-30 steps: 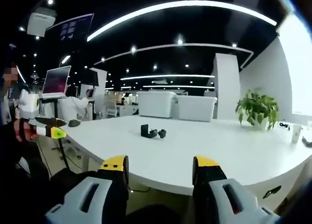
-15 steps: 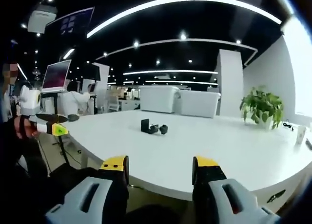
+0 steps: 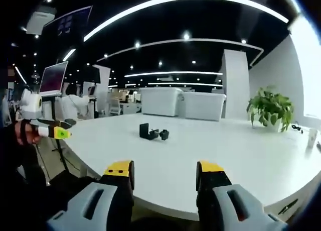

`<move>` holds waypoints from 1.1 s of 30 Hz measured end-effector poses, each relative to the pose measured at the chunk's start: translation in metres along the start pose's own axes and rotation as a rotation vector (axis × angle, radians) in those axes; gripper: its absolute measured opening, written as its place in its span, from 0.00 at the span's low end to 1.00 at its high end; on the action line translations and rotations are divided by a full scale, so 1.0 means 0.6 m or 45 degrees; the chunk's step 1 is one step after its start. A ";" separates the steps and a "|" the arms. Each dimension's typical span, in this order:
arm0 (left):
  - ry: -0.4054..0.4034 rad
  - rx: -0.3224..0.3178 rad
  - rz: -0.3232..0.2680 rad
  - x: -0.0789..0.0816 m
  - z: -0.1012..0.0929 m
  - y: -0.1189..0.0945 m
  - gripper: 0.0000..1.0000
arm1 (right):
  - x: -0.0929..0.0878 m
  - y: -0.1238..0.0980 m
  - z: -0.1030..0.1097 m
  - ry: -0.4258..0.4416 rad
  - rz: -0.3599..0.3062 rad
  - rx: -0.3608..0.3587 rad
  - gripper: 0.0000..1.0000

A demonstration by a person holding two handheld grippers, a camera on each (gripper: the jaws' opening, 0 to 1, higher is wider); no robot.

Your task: Clamp the fixed fixture on the desktop, loosen the retaining clip, secure it to the edge of the desk, and tighten the retaining clip.

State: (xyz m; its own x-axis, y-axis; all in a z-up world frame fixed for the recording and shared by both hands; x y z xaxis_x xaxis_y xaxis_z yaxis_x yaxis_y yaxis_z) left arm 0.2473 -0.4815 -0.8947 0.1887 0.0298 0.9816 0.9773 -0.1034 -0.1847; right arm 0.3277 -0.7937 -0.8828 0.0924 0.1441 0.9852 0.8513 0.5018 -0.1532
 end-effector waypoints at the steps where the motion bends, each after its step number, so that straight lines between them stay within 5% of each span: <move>1: -0.001 0.003 -0.003 0.002 0.002 0.002 0.67 | 0.001 0.003 0.001 -0.002 -0.002 0.004 0.49; 19: 0.010 0.014 0.028 -0.009 0.021 0.067 0.61 | -0.014 0.055 0.006 0.006 0.047 0.063 0.47; 33: 0.050 -0.010 0.021 0.006 0.012 0.129 0.61 | -0.013 0.101 0.007 -0.012 0.059 0.088 0.47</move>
State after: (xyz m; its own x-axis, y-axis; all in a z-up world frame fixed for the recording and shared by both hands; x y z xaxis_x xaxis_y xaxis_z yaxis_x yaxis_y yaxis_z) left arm 0.3242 -0.4823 -0.9058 0.2009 -0.0108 0.9795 0.9733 -0.1113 -0.2009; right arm 0.3765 -0.7607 -0.9004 0.1256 0.1762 0.9763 0.8084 0.5522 -0.2037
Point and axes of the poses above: the point that each gripper's makers call its tool centre point, and the gripper's own axes: y roughly forward along the fingers, z roughly to its left, x roughly out of its top, the point moved 3 cm from there along -y, roughly backward along the fingers, and after that the axes turned 5 degrees about z, right-handed, at the moved point
